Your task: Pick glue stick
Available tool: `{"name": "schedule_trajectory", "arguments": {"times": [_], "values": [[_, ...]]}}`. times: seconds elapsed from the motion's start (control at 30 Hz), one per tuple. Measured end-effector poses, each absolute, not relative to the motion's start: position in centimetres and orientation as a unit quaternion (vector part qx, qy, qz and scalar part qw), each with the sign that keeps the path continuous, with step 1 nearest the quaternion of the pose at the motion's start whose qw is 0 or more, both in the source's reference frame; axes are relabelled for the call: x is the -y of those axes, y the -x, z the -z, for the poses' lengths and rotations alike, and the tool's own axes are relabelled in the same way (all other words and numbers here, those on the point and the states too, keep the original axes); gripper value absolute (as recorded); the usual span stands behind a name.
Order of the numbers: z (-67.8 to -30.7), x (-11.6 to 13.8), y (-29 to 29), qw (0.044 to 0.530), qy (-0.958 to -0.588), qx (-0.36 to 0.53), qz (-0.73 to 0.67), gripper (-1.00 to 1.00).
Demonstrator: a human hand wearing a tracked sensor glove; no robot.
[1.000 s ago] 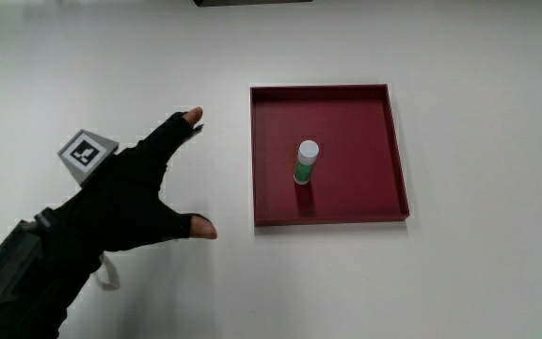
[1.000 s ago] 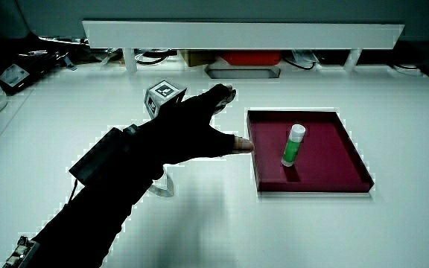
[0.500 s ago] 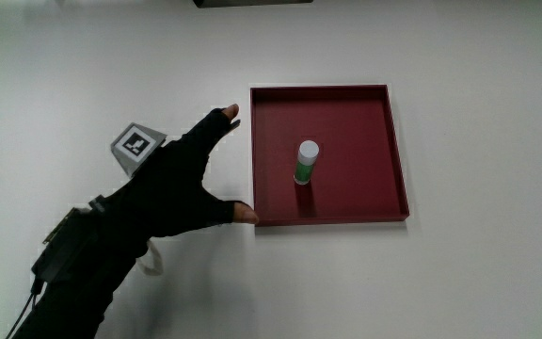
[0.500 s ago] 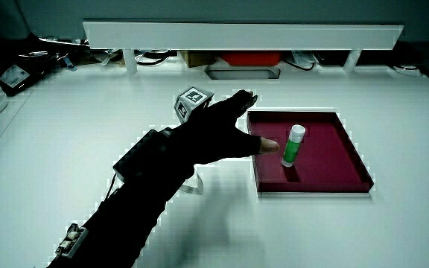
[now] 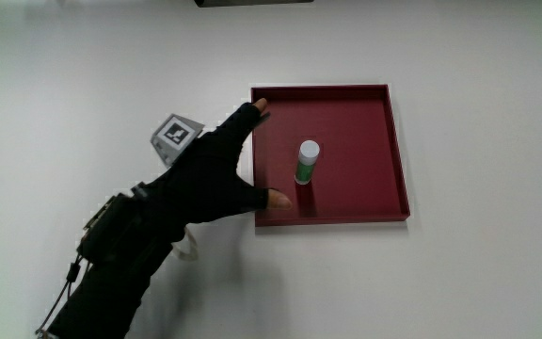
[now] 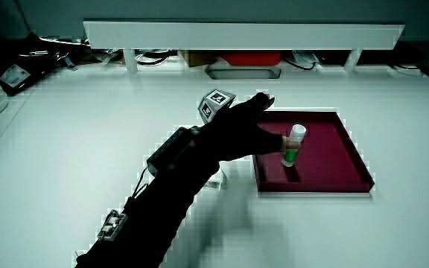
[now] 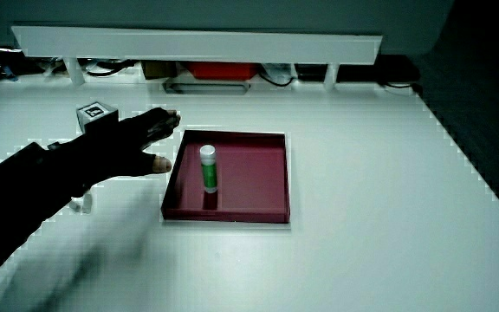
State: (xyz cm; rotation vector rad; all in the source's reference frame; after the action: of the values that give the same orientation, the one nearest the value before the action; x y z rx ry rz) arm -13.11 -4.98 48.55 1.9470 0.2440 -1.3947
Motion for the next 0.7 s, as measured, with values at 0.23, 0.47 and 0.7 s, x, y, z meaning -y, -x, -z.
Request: {"name": "schedule_trajectory", "arguments": {"times": [0.23, 0.47, 0.7], "values": [[-50.2, 5.2, 11.0, 0.366, -0.748, -0.105, 0.543, 0.00], [-51.9, 5.1, 9.8, 0.359, -0.760, -0.115, 0.529, 0.00], [-53.2, 4.6, 9.1, 0.353, -0.754, -0.111, 0.543, 0.06]]}}
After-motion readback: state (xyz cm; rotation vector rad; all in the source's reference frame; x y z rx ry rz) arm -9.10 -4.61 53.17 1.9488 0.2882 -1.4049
